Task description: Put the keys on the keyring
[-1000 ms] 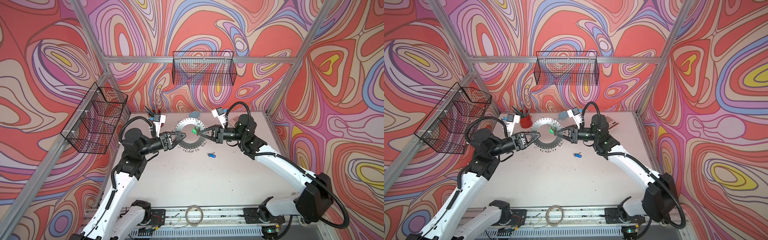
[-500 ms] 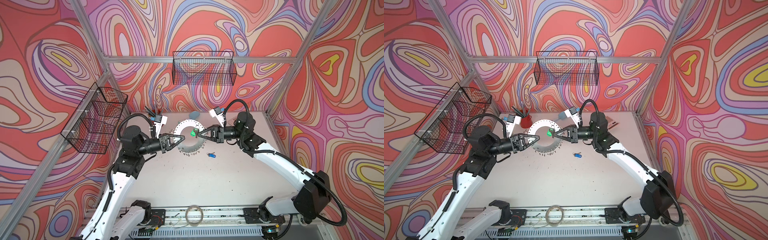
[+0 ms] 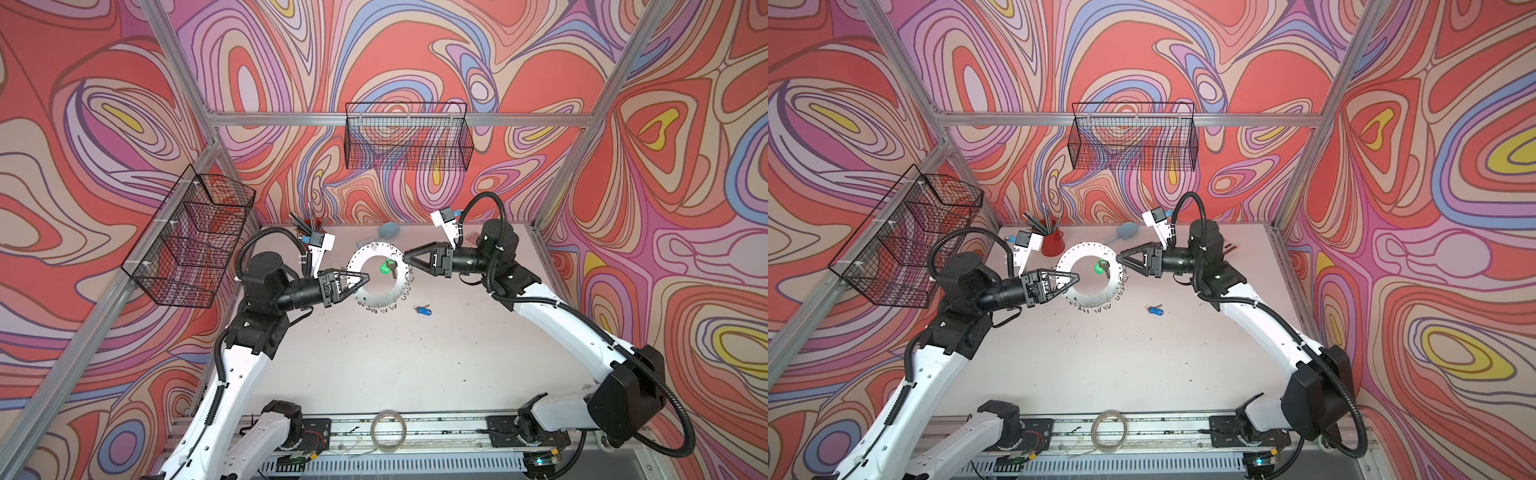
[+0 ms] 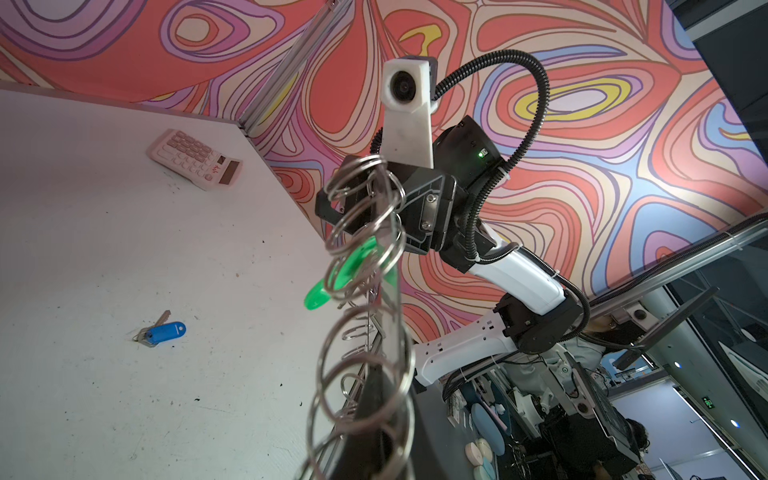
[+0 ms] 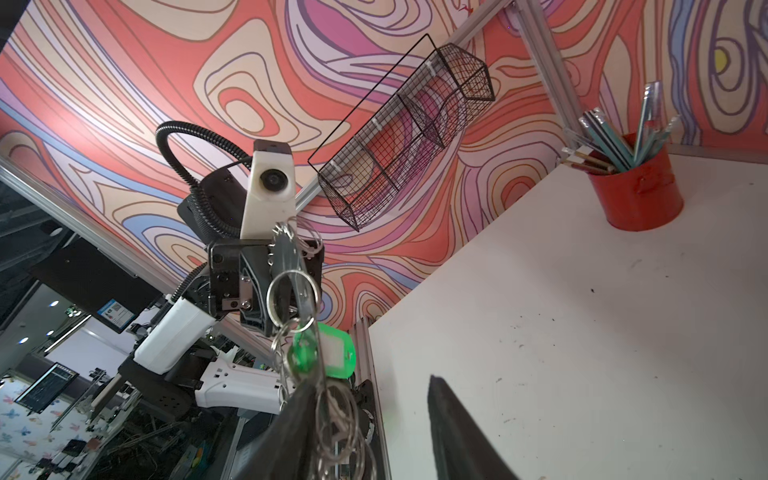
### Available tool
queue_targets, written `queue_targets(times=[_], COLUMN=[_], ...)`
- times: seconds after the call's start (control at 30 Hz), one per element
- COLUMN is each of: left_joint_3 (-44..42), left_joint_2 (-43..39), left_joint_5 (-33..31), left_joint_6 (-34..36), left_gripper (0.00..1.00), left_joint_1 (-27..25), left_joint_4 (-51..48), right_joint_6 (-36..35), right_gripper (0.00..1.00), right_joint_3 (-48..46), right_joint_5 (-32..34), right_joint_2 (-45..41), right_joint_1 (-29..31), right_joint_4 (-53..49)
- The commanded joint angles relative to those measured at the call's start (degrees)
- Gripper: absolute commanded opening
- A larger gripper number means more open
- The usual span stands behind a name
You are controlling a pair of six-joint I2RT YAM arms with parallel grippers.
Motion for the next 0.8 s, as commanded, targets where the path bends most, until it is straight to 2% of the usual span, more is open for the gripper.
queue_targets(times=[0.0,0.13,0.43,0.6,0.77], left_joint_3=[0.28,0.09,0.27,0.18,-0.56], left_joint_2=[-0.52,0.15,1.83,2.7,2.83], left_joint_5=[0.49,0.51,-0.29,-0.3,-1.53], left_joint_6=[0.2,-0.28,-1.04,-1.29,-1.47], left_gripper=[0.0,0.0,0.0,0.0,0.0], left_joint_1=[0.37,0.52,0.67,0.72,1.11], left_joint_4=[1.32,2.29,3.76,4.53,4.72], right_joint_6=[-4.93,-8.73,-18.0,-21.18,-22.14], right_gripper=[0.47,0.47,0.44,0.43,0.39], right_joint_3=[1.19,0.46,-0.2,-3.77,-6.77], right_joint_5=[3.56,7.32,22.91,28.43,35.65], right_joint_2=[-2.93,-5.42,-4.45,-1.68,2.32], right_joint_1=[-1.81,-3.29,-3.35,-3.12,-1.59], right_joint_4=[-6.84,-13.15,-29.52,-31.0,-28.91])
